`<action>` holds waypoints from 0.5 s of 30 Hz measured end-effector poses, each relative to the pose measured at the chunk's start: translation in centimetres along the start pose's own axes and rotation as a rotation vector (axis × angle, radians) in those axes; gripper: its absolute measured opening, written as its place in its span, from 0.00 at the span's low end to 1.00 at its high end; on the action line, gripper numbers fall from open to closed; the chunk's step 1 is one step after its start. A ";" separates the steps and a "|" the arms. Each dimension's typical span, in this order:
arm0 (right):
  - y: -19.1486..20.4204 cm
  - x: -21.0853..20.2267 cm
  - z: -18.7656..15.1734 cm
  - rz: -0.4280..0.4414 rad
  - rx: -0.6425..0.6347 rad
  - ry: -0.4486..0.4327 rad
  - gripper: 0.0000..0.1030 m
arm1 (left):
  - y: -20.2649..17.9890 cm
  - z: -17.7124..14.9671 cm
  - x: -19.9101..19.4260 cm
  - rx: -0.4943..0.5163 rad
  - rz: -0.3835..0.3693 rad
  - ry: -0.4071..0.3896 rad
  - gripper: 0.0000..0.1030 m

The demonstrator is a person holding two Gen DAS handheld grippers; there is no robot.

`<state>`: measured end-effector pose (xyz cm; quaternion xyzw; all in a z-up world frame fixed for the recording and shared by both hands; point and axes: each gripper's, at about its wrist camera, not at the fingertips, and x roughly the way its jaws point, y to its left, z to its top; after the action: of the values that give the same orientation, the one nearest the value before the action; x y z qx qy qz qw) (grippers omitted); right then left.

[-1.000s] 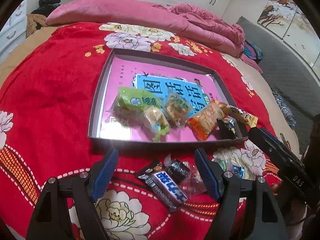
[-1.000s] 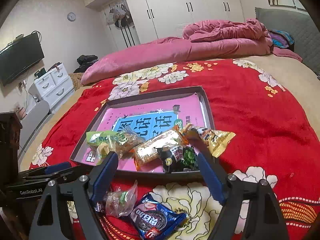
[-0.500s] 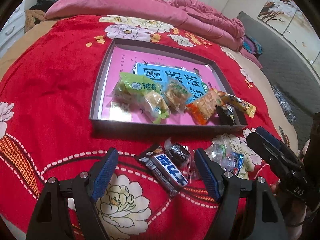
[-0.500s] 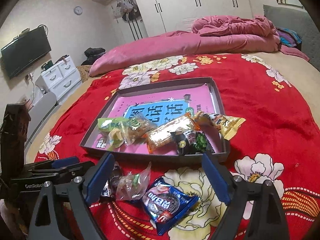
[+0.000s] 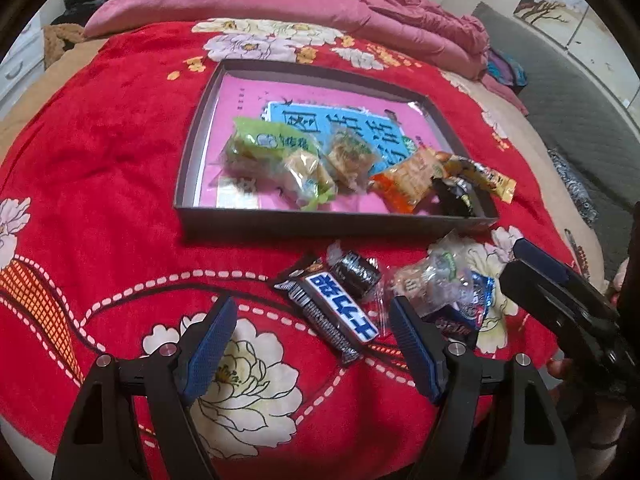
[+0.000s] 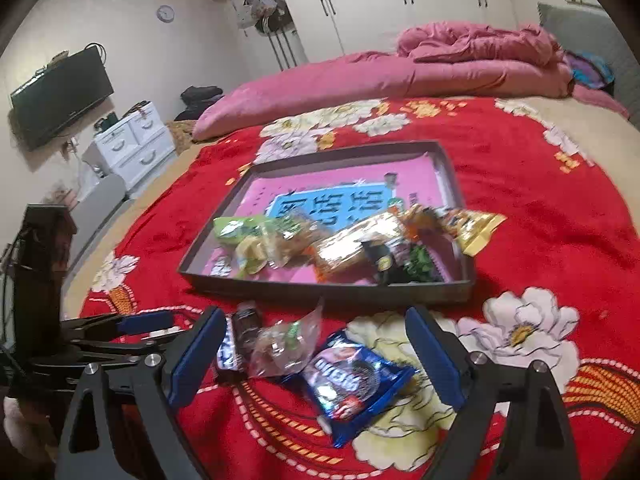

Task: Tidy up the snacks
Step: 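Lower the left tool to the chocolate bar while the right tool lowers to the clear candy bag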

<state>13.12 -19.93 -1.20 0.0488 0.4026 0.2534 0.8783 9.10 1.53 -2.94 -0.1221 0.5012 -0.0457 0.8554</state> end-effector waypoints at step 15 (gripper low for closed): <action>1.1 1.0 -0.7 -0.024 -0.060 0.056 0.93 | -0.7 -0.1 2.6 0.023 0.041 0.084 0.77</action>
<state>12.71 -18.60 -2.08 0.0105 0.4196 0.2558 0.8708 10.28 0.28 -4.98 -0.0996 0.5385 -0.0389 0.8358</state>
